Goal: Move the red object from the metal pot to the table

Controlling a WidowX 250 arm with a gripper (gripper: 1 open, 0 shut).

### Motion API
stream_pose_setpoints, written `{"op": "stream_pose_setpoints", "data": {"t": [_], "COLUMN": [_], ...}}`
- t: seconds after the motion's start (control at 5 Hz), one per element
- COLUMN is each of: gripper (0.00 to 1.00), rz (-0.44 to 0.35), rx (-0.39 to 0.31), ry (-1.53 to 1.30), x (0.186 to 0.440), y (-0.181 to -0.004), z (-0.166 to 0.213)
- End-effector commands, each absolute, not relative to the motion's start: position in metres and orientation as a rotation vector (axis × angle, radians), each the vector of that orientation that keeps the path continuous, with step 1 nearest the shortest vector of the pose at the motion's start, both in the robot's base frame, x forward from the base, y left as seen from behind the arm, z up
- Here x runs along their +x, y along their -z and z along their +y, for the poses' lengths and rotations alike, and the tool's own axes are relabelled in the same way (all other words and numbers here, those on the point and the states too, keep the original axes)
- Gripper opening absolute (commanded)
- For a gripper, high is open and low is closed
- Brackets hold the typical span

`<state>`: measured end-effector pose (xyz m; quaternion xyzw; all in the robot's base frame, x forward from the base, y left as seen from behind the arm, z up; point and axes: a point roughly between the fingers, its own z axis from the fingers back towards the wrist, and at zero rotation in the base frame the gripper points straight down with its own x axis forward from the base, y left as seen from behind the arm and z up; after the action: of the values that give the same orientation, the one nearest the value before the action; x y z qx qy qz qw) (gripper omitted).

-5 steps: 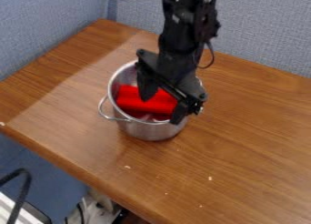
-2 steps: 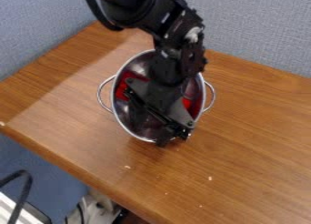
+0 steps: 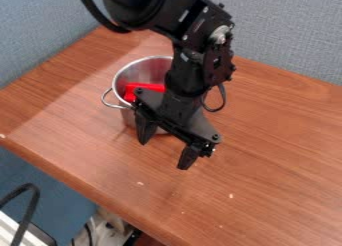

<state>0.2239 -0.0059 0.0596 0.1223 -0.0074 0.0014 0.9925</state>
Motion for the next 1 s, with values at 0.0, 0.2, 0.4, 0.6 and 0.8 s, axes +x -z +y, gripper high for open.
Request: {"op": "stream_pose_setpoints", "data": {"t": [0.0,0.2,0.4,0.6,0.8], "gripper": [1.0,1.0,1.0,1.0,1.0], "rz": [-0.056,-0.071,-0.079,-0.113,-0.138], "rx": [0.242,0.238,0.238,0.227,0.226], "ry": [0.016,0.025,0.032,0.026,0.07], "x": [0.228,0.241,0.251,0.268,0.284], "y": [-0.062,-0.057,-0.06,-0.067,-0.074], "z": [0.007,0.033,0.051,0.07,0.08]}}
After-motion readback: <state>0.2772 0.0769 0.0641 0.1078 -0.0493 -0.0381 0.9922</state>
